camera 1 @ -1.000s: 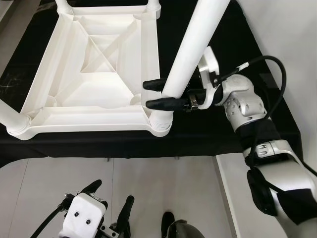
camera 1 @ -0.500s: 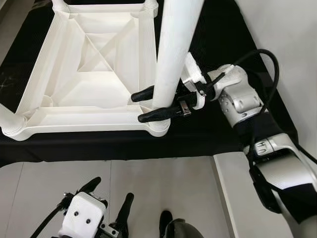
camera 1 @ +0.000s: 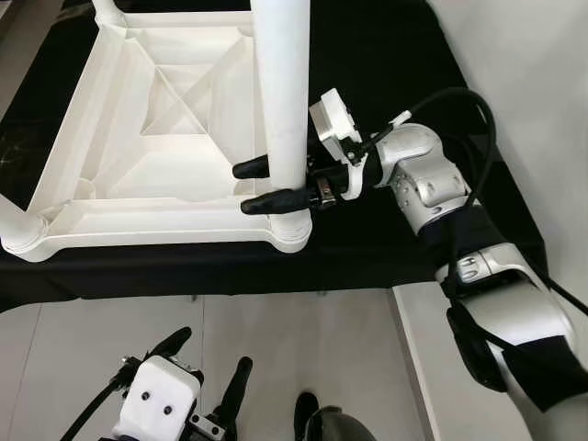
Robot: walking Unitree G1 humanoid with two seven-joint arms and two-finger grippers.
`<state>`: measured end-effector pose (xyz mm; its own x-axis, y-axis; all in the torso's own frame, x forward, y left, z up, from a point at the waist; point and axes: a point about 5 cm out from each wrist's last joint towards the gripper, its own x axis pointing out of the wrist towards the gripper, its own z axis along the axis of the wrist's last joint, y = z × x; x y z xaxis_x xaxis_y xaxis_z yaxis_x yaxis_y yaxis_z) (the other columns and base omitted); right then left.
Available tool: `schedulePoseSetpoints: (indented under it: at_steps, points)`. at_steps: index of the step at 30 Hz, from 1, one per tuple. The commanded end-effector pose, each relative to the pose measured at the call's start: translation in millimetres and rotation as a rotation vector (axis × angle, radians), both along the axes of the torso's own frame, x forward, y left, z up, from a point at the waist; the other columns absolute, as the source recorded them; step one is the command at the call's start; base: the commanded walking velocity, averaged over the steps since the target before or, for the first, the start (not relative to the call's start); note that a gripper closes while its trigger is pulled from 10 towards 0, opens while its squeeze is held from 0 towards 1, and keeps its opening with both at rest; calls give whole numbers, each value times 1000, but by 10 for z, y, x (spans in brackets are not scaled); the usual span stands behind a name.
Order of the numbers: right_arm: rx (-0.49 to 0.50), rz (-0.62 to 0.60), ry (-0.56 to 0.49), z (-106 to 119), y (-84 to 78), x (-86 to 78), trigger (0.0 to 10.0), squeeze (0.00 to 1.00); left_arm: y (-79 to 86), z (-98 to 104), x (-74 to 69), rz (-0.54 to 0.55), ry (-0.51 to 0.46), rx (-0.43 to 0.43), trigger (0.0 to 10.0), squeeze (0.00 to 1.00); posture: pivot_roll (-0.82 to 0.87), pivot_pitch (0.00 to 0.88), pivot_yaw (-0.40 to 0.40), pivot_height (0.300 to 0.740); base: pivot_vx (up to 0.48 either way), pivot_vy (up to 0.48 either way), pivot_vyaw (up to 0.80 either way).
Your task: Building children table
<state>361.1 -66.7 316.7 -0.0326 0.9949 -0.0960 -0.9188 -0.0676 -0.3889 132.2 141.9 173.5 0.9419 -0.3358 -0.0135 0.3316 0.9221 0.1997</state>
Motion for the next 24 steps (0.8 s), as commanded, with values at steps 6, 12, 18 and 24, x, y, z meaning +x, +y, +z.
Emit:
schedulePoseSetpoints:
  at_steps: [6, 12, 18, 24]
  points:
    - [-25, -146, 148, -365, -91, 114, 10000, 0, -13, -30, -10, 3, 6, -3, 10000, 0, 24, 401, -100, 740, 0, 0, 0]
    - [21, -235, 143, -395, -137, 138, 10000, 0, -10, -38, -2, 2, 5, -5, 10000, 0, 10, 396, -98, 740, 0, 0, 0]
    - [44, -418, 140, -456, -184, 195, 10000, 0, -9, -49, 0, 2, 7, -4, 10000, 0, 3, 391, -104, 740, 0, 0, 0]
    - [79, -943, 159, -806, -319, 187, 10000, 0, -4, -57, -9, 5, 8, -1, 10000, 0, 6, 382, -118, 740, 0, 0, 0]
